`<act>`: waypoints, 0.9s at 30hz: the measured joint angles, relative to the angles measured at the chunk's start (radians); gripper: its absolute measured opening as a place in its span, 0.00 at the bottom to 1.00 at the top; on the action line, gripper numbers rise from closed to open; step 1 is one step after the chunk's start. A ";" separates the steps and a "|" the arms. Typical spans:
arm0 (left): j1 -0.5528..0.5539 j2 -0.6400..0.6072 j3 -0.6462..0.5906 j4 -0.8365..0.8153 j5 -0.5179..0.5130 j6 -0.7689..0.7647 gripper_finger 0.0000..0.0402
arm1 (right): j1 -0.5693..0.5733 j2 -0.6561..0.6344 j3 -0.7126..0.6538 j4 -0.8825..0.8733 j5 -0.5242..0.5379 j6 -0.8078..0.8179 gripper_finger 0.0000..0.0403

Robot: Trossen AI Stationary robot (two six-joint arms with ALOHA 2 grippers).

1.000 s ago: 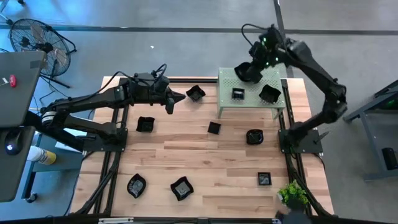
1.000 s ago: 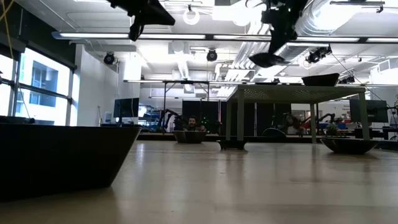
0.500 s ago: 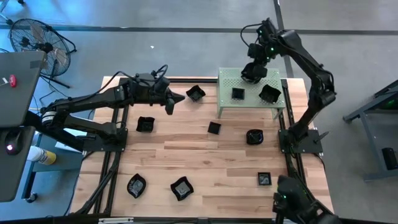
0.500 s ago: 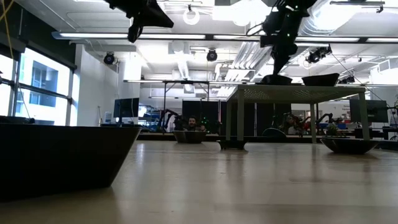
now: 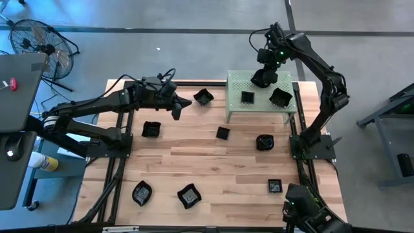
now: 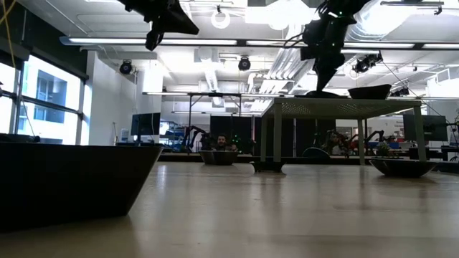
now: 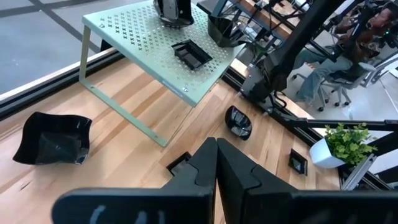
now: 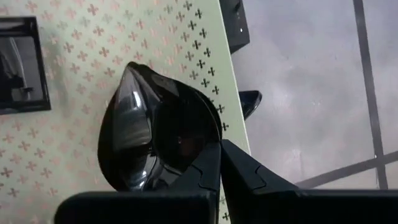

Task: Pick & Place Mini shaped plates
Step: Stack the black leaf-shaped plate on top of the black leaf-shaped plate on the shelf, then stack the black square plate on top of the black square plate on the shelf

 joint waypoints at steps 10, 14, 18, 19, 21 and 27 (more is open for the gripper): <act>0.000 0.000 0.000 -0.003 0.000 -0.001 0.00 | 0.001 0.000 0.000 0.025 0.056 0.020 0.17; 0.000 0.000 0.000 -0.004 0.000 0.003 0.00 | 0.002 -0.020 0.000 0.025 0.056 0.059 0.21; 0.000 0.000 0.000 -0.004 0.000 0.038 0.00 | 0.014 -0.079 0.000 0.015 -0.011 0.179 0.17; 0.000 0.000 0.000 -0.004 0.000 0.051 0.00 | 0.018 -0.096 0.000 0.016 -0.060 0.220 0.15; 0.000 -0.001 -0.017 0.028 0.000 0.081 0.00 | 0.034 -0.132 0.000 0.019 -0.157 0.277 0.09; 0.000 0.000 -0.166 0.257 0.051 0.122 0.00 | 0.171 -0.212 0.000 0.062 -0.188 0.399 0.03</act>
